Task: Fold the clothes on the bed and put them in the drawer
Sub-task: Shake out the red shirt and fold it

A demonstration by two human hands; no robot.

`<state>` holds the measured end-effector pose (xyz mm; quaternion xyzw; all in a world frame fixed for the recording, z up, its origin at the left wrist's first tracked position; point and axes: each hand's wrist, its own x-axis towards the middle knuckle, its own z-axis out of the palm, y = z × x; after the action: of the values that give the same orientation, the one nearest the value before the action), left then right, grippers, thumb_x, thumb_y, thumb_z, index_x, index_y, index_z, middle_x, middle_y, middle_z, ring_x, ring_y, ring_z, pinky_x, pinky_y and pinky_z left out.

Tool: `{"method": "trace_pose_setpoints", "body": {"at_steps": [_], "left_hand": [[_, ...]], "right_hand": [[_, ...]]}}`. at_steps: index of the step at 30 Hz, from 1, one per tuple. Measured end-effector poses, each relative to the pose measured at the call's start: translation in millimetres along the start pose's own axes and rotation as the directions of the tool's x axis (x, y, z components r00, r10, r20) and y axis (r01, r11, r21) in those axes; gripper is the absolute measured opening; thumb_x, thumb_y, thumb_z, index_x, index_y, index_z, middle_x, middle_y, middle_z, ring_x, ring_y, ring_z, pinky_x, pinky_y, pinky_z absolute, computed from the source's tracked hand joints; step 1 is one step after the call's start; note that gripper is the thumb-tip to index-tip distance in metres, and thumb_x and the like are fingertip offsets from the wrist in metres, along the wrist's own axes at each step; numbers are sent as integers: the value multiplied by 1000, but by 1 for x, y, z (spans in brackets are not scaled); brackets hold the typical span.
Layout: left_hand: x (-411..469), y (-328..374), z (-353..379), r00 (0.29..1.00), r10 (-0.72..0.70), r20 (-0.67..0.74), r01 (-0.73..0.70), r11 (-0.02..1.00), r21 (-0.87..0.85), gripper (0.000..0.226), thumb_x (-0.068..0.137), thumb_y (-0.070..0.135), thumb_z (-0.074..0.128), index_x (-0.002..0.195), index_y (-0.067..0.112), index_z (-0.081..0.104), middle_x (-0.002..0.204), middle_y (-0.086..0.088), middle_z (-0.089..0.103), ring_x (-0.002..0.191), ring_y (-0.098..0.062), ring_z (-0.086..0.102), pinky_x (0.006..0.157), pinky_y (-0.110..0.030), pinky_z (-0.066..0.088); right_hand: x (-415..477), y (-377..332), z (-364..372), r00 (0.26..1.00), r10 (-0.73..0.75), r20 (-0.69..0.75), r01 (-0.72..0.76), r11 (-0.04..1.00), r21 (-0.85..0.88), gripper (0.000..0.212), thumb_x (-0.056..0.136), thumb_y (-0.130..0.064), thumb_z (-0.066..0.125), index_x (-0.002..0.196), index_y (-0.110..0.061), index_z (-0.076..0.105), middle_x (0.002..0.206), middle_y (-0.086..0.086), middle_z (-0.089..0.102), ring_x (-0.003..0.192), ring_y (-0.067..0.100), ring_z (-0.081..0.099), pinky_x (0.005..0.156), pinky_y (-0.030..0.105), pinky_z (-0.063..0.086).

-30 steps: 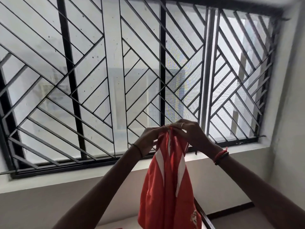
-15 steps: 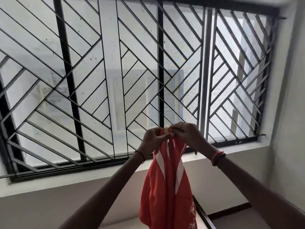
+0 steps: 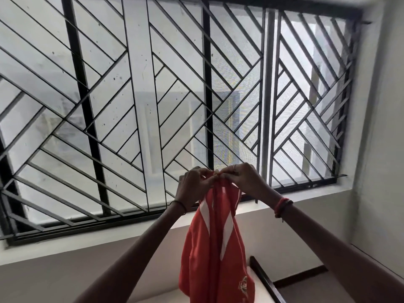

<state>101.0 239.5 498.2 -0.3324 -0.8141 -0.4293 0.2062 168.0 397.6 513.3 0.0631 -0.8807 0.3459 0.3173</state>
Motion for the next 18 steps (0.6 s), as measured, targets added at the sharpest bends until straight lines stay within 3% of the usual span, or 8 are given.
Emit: {"method": "trace_pose_setpoints", "body": {"at_steps": [3,6,9,12,15,18], "left_hand": [[2,-4,2,1000,-4,8,4,999,-38,18,81,40,70,88,24,74,91,8,68,88,-15,66,85,-41,50],[1,-6,2,1000,18,16,-17,1000,-24,9,82,30,70,88,23,74,94,5,69,87,-16,66,85,-40,49],[-3,-6,0,998,51,21,-51,999,-8,6,83,24,69,88,25,73,96,8,68,84,-12,67,83,-32,49],[-5,-7,0,996,74,42,-73,997,-25,8,81,26,69,85,32,73,89,16,67,81,-6,66,82,-33,50],[-6,-10,0,992,110,69,-100,985,-142,9,73,42,64,78,44,70,80,23,65,81,-2,66,82,-34,52],[-6,-12,-1,987,151,56,-135,965,-225,17,76,28,70,79,44,67,83,14,66,82,-6,65,84,-35,52]], "right_hand": [[-1,-3,0,1000,-8,11,9,1000,-18,16,85,-8,66,97,-11,75,86,-6,70,76,-4,60,71,10,45],[0,-1,3,999,28,22,-26,997,-76,12,84,-13,65,91,-14,75,81,0,72,78,9,63,75,27,49],[-1,1,4,993,90,70,-89,996,-23,6,85,-15,65,82,-18,70,73,-1,66,71,11,59,70,30,48],[-3,-1,4,982,141,123,-156,981,116,18,88,-12,64,71,-19,62,67,-3,59,64,9,52,63,27,42],[-10,-2,8,969,210,133,-240,930,279,23,90,-7,59,71,-19,59,65,-4,55,53,-2,49,56,19,39],[-18,0,14,955,261,140,-294,768,570,12,91,-6,57,81,-12,61,71,1,58,59,6,54,52,18,43]]}}
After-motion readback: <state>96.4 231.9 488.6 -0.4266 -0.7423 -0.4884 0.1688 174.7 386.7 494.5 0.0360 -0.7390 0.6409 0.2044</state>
